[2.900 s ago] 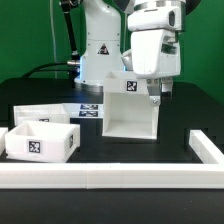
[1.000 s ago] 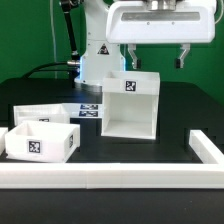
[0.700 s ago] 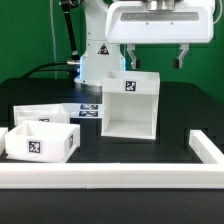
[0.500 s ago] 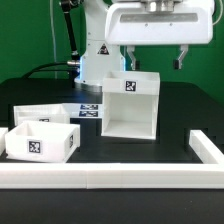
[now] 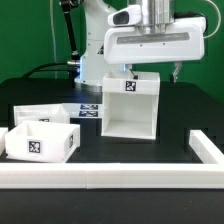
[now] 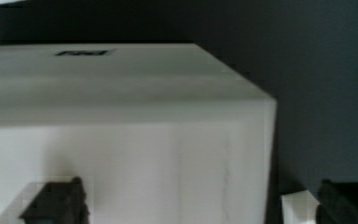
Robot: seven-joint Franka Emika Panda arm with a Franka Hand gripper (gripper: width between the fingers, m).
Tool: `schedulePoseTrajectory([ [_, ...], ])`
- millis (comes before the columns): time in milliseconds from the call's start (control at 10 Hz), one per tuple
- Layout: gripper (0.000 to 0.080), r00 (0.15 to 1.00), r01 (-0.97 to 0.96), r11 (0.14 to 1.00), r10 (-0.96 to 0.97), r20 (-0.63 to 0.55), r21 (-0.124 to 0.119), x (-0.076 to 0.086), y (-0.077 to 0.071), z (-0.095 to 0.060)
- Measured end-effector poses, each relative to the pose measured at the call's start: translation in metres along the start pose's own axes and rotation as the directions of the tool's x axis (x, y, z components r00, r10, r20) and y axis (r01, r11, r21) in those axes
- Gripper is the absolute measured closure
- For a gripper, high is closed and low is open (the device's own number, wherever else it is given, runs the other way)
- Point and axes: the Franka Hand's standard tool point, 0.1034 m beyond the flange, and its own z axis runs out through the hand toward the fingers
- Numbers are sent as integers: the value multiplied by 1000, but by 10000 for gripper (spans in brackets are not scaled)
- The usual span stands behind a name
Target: Assemble drawer
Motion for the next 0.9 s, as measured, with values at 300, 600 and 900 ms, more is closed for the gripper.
schedulePoseTrajectory([
  [300,176,1000,-2,1000,2,-15,0,0,-11,2],
  [600,553,999,6,1000,-6,-34,1,-1,-12,3],
  [900,760,999,5,1000,-5,-35,2,-1,-12,3],
])
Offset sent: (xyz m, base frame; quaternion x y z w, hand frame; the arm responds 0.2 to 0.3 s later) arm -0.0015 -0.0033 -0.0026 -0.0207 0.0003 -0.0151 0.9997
